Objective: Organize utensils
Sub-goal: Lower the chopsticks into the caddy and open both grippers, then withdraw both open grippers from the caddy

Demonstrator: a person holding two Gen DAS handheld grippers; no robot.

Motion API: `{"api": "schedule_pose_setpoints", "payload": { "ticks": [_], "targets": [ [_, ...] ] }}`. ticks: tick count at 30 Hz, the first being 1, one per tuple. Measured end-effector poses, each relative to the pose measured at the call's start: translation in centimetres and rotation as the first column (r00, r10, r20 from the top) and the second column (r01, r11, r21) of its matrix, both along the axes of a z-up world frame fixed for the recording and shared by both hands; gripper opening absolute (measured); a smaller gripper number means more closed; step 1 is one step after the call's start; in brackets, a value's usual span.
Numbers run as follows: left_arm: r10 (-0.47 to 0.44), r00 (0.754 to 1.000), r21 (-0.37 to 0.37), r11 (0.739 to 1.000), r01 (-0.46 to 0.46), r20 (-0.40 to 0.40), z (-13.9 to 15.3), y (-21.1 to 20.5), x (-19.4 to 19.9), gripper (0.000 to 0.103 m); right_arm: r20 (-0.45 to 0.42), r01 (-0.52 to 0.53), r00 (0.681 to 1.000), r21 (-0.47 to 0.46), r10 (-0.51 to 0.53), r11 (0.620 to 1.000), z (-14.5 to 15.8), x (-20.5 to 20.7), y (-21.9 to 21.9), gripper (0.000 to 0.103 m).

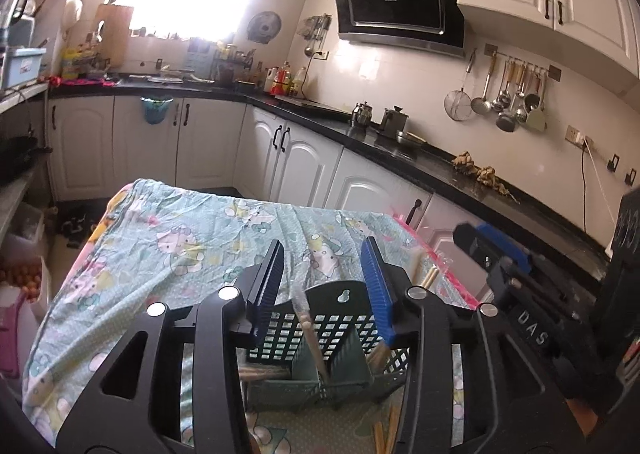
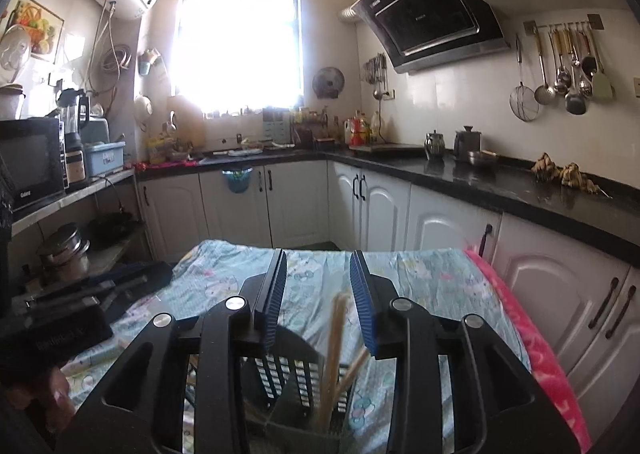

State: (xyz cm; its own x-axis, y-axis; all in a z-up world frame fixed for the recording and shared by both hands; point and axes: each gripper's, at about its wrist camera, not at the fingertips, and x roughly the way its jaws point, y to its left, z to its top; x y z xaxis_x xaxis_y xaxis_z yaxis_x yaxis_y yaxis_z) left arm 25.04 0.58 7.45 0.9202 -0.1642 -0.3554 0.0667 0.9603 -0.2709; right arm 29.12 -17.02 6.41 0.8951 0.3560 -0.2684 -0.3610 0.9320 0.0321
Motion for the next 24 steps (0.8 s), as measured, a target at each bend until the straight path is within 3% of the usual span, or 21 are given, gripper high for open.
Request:
{"api": "schedule_pose_setpoints", "payload": {
  "ticks": [3, 6, 9, 10, 13, 24],
  "targets": [
    [0.008, 1.0, -0.016, 1.0, -0.008, 0.019, 0.6, 0.6, -1.1, 0.052, -0.008, 0.0, 1.0, -0.007, 0.0, 1.0, -0.1, -0.9, -0.1, 0.038],
    [0.014, 0.999, -0.034, 0.999, -0.012, 0.042, 1.2, 1.2, -2.2, 0.061, -0.025, 0.009, 1.0, -0.022, -0.01, 1.0, -0.1, -1.6, -0.2, 0.043],
    [0.033, 0.998, -0.048, 0.998, -0.03, 0.047, 1.5, 1.9, -3.0, 0.084, -0.058, 0.007, 0.998, -0.022, -0.009, 1.0, -0.1, -2.3, -0.5, 0.047],
    [0.038, 0.998, -0.052, 0.998, -0.035, 0.046, 1.5, 2.0, -3.2, 0.086, -0.068, 0.002, 0.998, -0.022, -0.003, 1.0, -0.1, -2.5, -0.5, 0.048],
    [0.043, 0.998, -0.058, 0.998, -0.04, 0.042, 1.4, 2.4, -4.1, 0.092, -0.08, -0.003, 0.997, -0.031, 0.001, 1.0, -0.2, -3.4, -0.7, 0.052],
    [0.024, 0.999, -0.059, 0.998, -0.022, 0.022, 0.8, 2.8, -7.5, 0.092, -0.1, -0.03, 0.995, -0.048, 0.025, 0.998, -0.3, -6.8, -1.4, 0.061]
  ]
}}
